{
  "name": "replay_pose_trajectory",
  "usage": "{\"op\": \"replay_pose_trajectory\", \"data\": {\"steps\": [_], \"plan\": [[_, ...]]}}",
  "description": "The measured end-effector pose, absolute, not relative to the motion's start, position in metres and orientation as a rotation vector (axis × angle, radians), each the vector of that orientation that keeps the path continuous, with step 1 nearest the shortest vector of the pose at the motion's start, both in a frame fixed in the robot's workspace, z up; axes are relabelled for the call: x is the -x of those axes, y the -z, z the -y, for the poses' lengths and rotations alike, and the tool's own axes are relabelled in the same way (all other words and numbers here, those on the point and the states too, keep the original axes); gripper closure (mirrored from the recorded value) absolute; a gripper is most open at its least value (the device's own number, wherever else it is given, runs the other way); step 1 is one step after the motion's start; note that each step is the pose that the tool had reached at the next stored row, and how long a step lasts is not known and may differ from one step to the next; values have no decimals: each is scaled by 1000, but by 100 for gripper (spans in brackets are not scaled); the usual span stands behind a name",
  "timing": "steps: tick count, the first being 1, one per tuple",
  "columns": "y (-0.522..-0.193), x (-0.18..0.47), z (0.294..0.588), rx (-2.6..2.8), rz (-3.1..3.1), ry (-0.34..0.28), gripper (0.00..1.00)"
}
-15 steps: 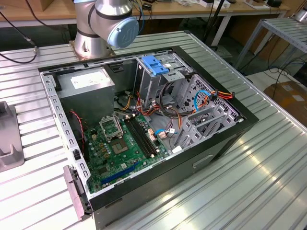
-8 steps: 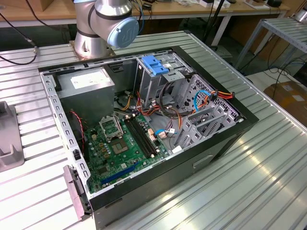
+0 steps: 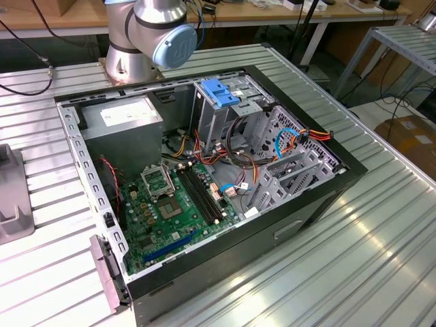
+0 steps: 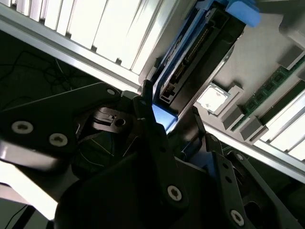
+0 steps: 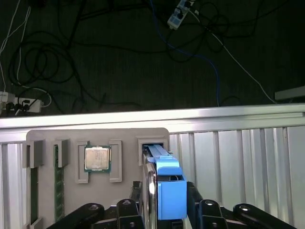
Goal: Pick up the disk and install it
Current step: 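Pick up the disk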
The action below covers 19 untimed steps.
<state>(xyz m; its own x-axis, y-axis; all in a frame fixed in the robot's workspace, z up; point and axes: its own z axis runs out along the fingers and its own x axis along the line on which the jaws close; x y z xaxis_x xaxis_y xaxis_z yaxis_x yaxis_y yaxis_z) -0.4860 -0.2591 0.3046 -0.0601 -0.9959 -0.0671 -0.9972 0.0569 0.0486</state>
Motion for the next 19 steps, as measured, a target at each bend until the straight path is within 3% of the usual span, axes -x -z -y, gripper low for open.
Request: {"op": "replay_pose_trajectory", "data": {"steps": [19], "plan": [[-287, 490, 259, 2144, -2272, -127, 52]]}}
